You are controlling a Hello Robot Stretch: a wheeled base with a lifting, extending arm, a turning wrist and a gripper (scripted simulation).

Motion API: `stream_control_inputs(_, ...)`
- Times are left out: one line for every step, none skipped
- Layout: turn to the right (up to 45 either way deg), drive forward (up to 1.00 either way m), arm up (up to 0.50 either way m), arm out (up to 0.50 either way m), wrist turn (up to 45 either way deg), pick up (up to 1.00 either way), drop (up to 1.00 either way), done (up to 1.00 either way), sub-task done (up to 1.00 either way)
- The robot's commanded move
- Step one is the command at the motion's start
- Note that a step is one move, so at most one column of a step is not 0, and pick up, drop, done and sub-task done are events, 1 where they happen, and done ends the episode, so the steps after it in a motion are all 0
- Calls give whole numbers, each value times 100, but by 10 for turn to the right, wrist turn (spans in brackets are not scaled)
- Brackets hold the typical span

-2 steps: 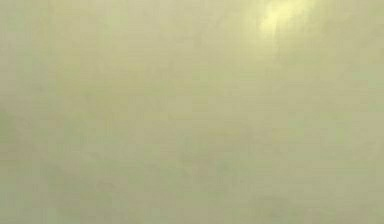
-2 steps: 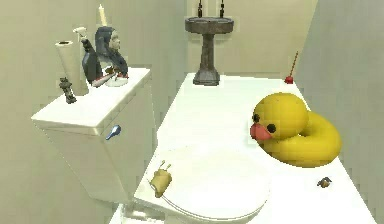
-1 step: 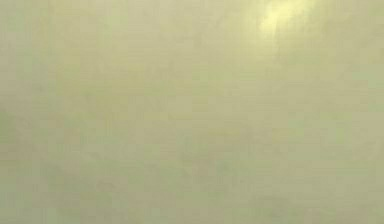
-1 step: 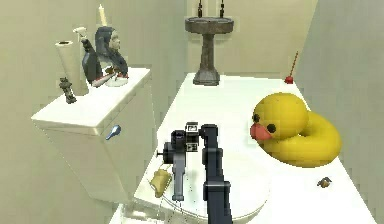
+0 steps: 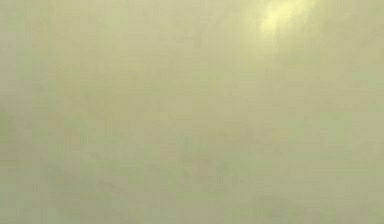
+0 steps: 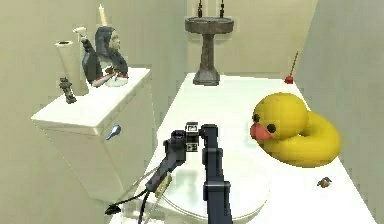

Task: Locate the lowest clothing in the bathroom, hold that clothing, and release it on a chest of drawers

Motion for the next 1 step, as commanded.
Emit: stream_control_inputs(0,0,0,0,450,0,0,0,0)
